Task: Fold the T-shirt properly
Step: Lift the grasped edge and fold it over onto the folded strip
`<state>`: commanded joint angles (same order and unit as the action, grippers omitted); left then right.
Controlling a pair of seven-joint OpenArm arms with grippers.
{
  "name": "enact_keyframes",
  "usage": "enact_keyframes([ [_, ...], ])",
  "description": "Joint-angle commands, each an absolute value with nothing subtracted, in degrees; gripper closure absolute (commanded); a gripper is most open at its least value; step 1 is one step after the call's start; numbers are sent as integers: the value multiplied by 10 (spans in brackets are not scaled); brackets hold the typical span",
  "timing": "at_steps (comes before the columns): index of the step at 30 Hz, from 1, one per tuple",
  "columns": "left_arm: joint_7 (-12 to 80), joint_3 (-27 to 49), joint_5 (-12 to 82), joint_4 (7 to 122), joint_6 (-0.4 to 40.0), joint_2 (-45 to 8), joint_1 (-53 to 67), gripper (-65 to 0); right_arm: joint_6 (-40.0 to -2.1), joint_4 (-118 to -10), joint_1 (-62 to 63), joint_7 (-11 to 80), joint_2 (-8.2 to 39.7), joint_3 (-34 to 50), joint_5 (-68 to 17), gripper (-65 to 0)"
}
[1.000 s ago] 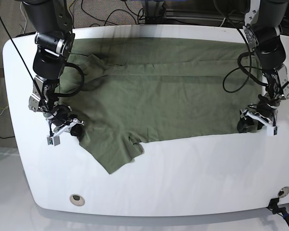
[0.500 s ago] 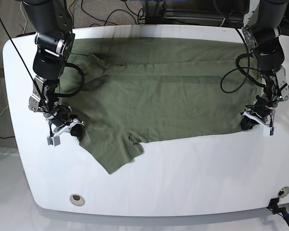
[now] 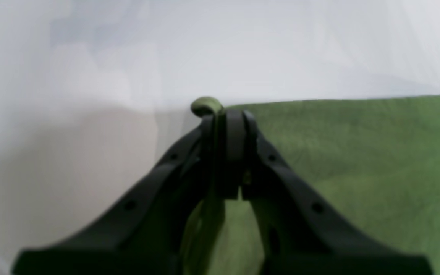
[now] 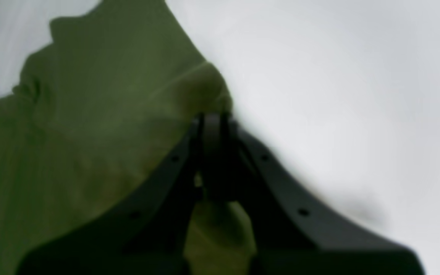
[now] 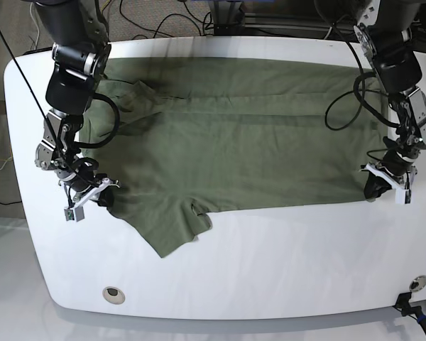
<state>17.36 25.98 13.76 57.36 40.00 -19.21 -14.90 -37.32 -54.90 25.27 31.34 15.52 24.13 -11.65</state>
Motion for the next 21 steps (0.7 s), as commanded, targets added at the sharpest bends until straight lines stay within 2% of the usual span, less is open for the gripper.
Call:
enact_keyframes([
  [7, 174, 260, 138, 670, 400, -191, -80, 0, -373, -714, 193, 415, 152, 246, -118, 0],
  [21, 174, 260, 138, 877, 400, -191, 85, 0, -373, -1009, 11, 546, 150, 246, -118, 0],
])
